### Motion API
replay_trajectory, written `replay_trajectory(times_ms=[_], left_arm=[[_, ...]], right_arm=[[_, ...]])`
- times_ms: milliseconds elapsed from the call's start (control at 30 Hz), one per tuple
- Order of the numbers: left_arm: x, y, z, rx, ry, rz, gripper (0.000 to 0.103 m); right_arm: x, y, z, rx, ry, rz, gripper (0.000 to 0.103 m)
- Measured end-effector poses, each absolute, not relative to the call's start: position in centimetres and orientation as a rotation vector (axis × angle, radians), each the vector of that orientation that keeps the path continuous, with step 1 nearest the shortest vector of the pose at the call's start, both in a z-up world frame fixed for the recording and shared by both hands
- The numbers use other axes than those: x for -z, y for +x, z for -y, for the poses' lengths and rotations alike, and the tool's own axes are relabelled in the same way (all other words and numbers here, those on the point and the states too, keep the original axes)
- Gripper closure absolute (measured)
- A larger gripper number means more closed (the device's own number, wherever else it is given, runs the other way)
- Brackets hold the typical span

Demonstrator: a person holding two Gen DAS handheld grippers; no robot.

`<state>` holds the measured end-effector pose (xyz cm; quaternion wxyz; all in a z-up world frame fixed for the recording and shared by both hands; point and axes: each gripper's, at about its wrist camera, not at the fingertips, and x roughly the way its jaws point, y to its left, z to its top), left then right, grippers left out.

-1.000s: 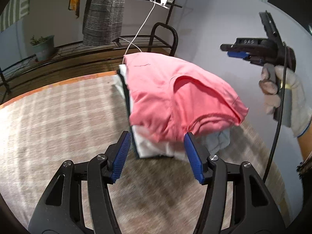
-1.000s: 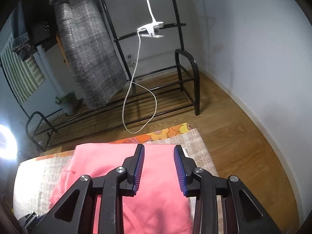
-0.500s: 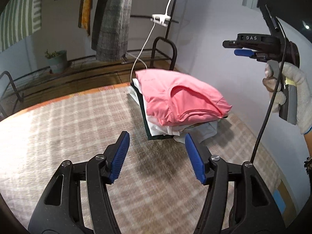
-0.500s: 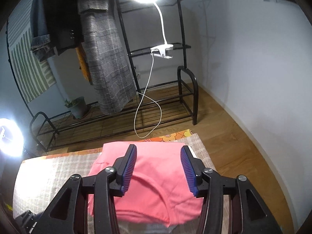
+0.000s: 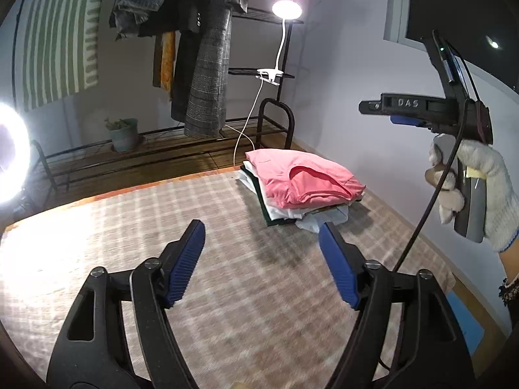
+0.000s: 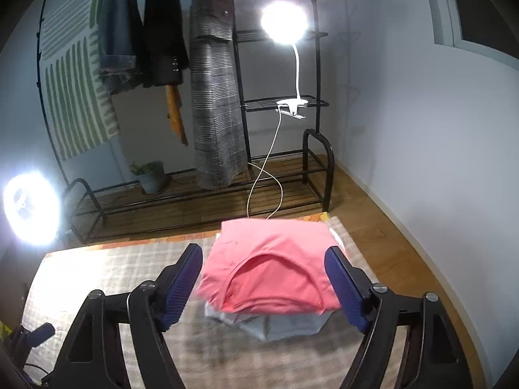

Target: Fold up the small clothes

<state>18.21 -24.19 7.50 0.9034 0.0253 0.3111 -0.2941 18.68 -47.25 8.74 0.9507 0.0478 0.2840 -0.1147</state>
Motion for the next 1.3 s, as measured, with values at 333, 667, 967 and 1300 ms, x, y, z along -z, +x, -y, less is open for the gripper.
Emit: replay_trajectory(times_ms=[333, 667, 967, 1300], left_arm=[[-9.1, 13.3, 18.1, 0.567, 0.097, -0.558, 0.008], [-8.3, 11.0, 16.3, 0.587, 0.095, -0.529, 0.000], [-6.5, 11.4, 15.9, 0.584, 0.119, -0.576, 0.000], [-5.0, 11.8, 15.5, 0.572, 0.128, -0.577, 0.000]], right_arm=[[-7.4, 12.3, 39.6, 0.269, 0.110, -0.551, 0.000], [-3.1, 9.3, 36.1, 0.312, 0.142, -0.535, 0.000], [0.7, 9.4, 35.1, 0.339, 0.182, -0.549, 0.000], [2.1, 11.0, 35.2, 0.344, 0.250, -0.529, 0.000]])
